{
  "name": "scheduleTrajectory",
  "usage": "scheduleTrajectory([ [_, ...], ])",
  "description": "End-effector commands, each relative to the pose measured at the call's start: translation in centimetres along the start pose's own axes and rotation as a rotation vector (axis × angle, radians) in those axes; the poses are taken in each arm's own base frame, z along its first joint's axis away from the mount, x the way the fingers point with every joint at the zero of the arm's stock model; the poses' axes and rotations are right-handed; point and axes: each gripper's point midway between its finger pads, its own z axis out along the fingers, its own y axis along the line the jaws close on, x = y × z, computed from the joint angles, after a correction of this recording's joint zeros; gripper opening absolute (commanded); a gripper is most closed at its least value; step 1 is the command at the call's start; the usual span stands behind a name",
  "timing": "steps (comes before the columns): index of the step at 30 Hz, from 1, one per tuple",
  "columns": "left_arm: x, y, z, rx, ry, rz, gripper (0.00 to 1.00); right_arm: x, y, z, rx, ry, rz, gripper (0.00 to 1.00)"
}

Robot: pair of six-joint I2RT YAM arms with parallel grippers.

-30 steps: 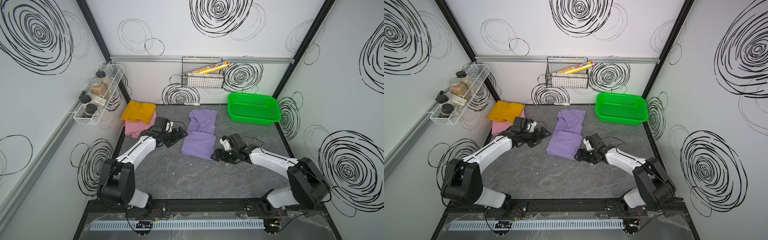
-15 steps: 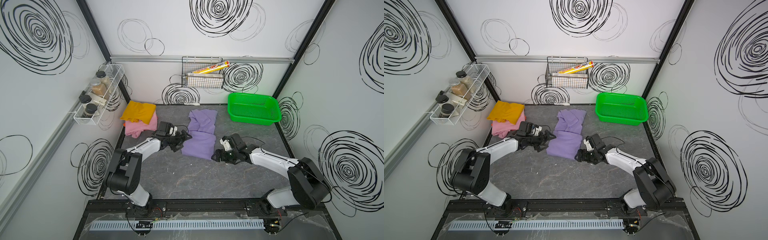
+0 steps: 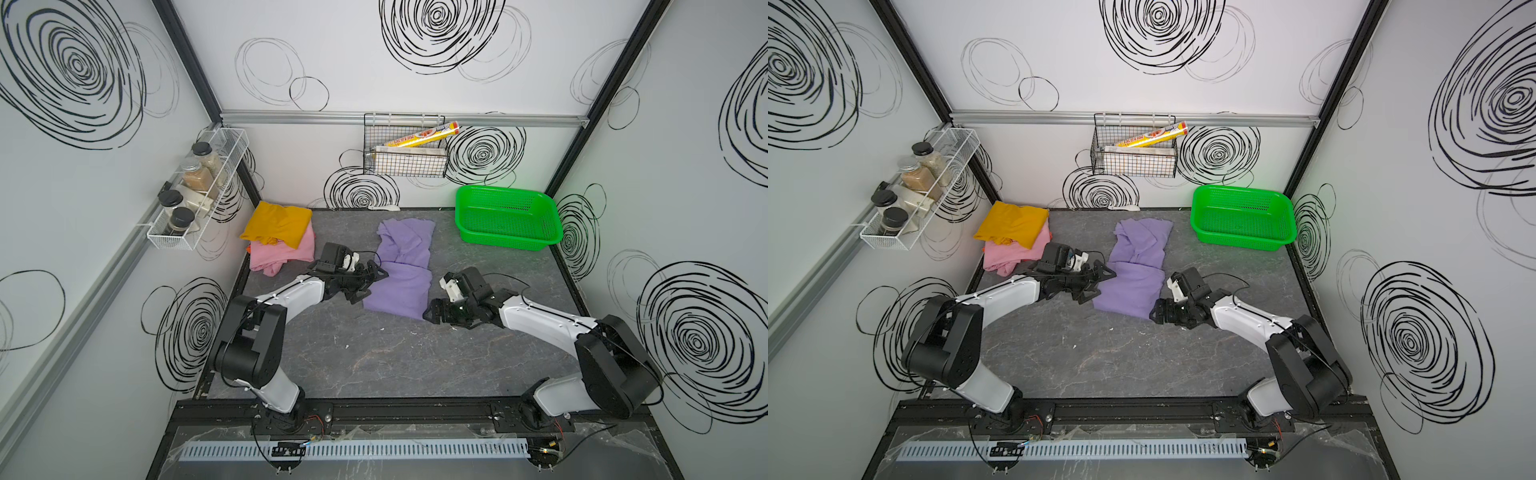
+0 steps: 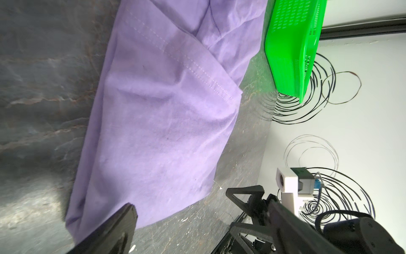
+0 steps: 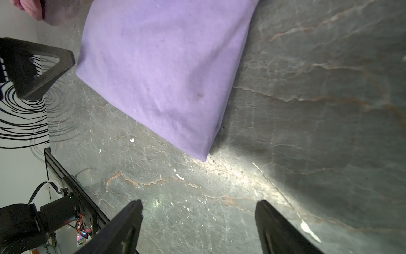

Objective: Fold and stack t-shirts
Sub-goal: Smooth out the T-shirt at the center of the board.

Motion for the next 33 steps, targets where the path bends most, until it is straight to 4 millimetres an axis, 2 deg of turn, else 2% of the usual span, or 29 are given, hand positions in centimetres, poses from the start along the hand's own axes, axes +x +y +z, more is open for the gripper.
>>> scheduleTrajectory([
  [1,0.6,2.1,2.1,-0.053,0.036,0.018,0.99,0.3,-0.5,-0.1,0.021,0.008,0.003,0.85],
  [5,2.3,7.4,3.7,-0.195,0.089,-0.028,0.99,0.7,-0.8,-0.2,0.026,0.008,0.005,0.85],
  [7,3.0,9.4,4.1,-0.244,0.106,-0.043,0.99,0.7,-0.9,-0.3,0.031,0.007,0.004,0.85],
  [9,3.4,10.4,4.2,-0.261,0.112,-0.049,0.99,0.7,-0.9,-0.4,0.033,0.006,0.002,0.85],
  [11,3.5,10.5,4.1,-0.258,0.111,-0.050,0.99,0.7,-0.9,-0.4,0.035,0.007,-0.001,0.85],
  [14,3.1,9.3,3.8,-0.235,0.094,-0.038,0.99,0.7,-0.9,-0.3,0.034,0.009,-0.002,0.85],
  [18,1.8,6.3,2.7,-0.189,0.058,-0.005,0.99,0.5,-0.7,-0.3,0.029,0.012,-0.006,0.85],
  [22,0.4,2.2,0.7,-0.135,0.006,0.043,0.99,0.3,-0.5,-0.3,0.030,0.011,-0.012,0.85],
  [26,-0.7,-0.8,-1.8,-0.113,-0.054,0.082,0.99,0.1,-0.4,-0.4,0.032,0.008,-0.019,0.85],
  [30,-1.4,-1.7,-3.9,-0.133,-0.106,0.112,0.99,-0.1,-0.2,-0.5,0.027,0.004,-0.024,0.85],
  [33,-1.5,-0.4,-4.5,-0.193,-0.120,0.124,0.99,0.0,-0.1,-0.5,0.021,0.006,-0.024,0.85],
])
